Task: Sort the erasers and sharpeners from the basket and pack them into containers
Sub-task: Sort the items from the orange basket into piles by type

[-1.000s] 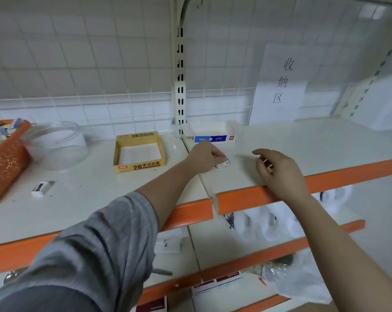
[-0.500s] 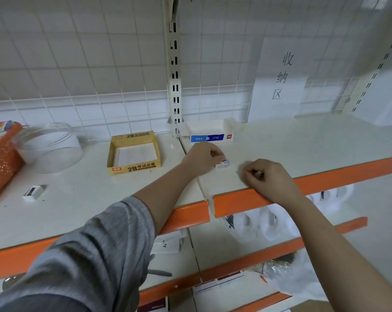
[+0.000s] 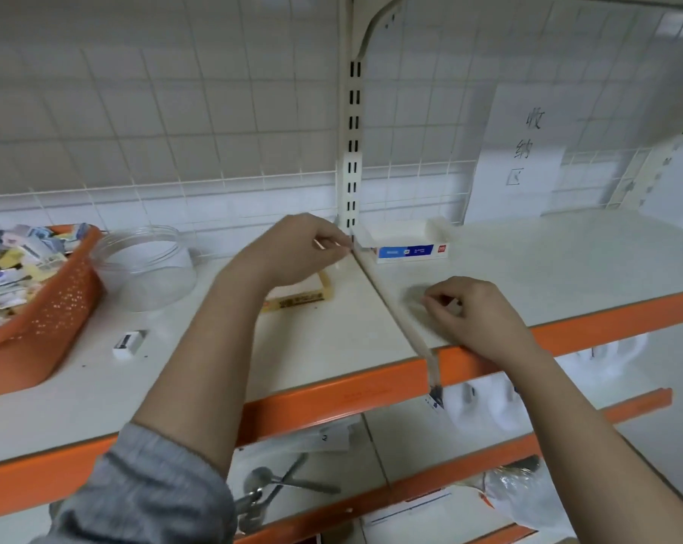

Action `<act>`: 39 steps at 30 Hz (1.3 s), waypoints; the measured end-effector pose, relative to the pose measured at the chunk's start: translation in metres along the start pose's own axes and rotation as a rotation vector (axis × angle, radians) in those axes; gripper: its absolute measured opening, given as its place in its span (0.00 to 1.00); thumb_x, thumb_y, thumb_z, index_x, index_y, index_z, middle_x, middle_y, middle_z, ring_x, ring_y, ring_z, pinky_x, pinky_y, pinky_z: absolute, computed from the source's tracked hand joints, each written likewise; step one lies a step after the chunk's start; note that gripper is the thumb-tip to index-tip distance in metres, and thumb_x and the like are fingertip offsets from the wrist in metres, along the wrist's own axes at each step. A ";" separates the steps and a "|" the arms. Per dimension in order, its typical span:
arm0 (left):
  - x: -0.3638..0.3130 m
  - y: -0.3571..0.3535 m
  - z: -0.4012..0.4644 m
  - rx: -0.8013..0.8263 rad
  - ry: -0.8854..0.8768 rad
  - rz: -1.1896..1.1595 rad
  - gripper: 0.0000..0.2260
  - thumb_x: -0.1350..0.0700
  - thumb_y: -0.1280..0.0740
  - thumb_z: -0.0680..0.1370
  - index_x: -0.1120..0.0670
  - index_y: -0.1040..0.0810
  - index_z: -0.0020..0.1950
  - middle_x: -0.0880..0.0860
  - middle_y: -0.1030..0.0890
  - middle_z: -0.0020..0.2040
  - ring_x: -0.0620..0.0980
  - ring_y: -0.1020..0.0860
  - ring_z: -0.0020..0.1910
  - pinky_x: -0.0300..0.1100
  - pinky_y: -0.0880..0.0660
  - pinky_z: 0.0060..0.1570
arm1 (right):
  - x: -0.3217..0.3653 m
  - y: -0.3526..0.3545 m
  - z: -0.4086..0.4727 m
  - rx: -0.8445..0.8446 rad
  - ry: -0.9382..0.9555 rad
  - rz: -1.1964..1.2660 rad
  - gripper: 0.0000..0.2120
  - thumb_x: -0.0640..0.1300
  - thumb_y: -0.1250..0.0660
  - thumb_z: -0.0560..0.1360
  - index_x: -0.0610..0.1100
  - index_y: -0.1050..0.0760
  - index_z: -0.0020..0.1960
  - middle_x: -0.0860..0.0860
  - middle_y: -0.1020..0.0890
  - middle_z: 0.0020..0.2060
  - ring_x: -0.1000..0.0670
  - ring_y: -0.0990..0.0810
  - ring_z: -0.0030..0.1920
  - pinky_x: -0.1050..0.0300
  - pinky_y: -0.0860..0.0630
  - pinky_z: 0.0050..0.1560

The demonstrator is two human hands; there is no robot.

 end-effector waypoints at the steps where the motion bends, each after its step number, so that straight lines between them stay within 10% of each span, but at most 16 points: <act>1: 0.009 0.020 -0.014 -0.037 0.020 0.019 0.07 0.51 0.35 0.77 0.46 0.20 0.54 0.44 0.20 0.49 0.40 0.23 0.47 0.32 0.29 0.45 | 0.016 -0.007 0.004 -0.010 0.018 0.002 0.07 0.44 0.34 0.75 0.43 0.19 0.42 0.52 0.18 0.38 0.51 0.21 0.41 0.58 0.27 0.44; 18: 0.230 0.230 -0.232 -0.297 0.286 0.211 0.08 0.55 0.34 0.77 0.48 0.19 0.54 0.46 0.21 0.43 0.45 0.23 0.45 0.34 0.33 0.41 | 0.345 -0.169 0.071 -0.013 0.185 0.214 0.06 0.43 0.35 0.75 0.48 0.19 0.44 0.54 0.17 0.39 0.54 0.21 0.39 0.55 0.24 0.44; 29: 0.275 0.244 -0.271 -0.347 0.370 0.225 0.09 0.55 0.36 0.78 0.48 0.19 0.56 0.50 0.18 0.52 0.45 0.25 0.47 0.40 0.30 0.45 | 0.392 -0.233 0.137 0.265 0.199 -0.198 0.16 0.45 0.34 0.75 0.45 0.24 0.62 0.47 0.20 0.56 0.47 0.23 0.57 0.51 0.25 0.55; 39: 0.287 0.242 -0.251 -0.276 0.417 0.271 0.10 0.53 0.38 0.79 0.46 0.20 0.56 0.49 0.19 0.51 0.46 0.23 0.42 0.40 0.28 0.42 | 0.394 -0.257 0.169 0.245 0.123 -0.231 0.19 0.55 0.33 0.74 0.42 0.24 0.57 0.47 0.20 0.53 0.46 0.22 0.52 0.52 0.24 0.48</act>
Point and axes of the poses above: each hand's wrist, its own z-axis towards the middle knuckle, its own y-axis out of the back of the hand, x = y × z, the point moved 3 cm from there along z, towards the middle knuckle
